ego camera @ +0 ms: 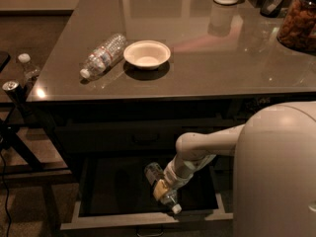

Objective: Place blue plastic bottle into middle drawer

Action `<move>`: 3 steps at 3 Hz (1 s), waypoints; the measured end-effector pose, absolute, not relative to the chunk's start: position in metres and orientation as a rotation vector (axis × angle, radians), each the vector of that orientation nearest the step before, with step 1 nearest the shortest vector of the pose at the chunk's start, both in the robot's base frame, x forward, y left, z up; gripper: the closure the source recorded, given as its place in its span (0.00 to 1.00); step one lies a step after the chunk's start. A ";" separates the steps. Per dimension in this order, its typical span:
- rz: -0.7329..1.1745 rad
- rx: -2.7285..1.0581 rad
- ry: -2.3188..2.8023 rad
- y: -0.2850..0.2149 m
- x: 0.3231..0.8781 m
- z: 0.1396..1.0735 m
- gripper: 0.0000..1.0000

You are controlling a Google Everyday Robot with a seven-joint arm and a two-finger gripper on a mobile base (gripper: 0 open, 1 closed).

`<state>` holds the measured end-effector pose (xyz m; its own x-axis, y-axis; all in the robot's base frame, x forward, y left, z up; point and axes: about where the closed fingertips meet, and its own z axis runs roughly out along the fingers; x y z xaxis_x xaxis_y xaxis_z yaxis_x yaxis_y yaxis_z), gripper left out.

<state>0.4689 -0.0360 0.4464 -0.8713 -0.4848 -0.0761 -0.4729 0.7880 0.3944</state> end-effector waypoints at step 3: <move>-0.663 0.913 -2.911 -0.017 0.494 0.424 1.00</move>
Offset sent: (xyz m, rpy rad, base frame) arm 0.0296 0.0214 -0.0249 0.0316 -0.0303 0.0793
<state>0.4945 -0.0166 0.4239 -0.8288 -0.5495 -0.1053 -0.5409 0.7389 0.4017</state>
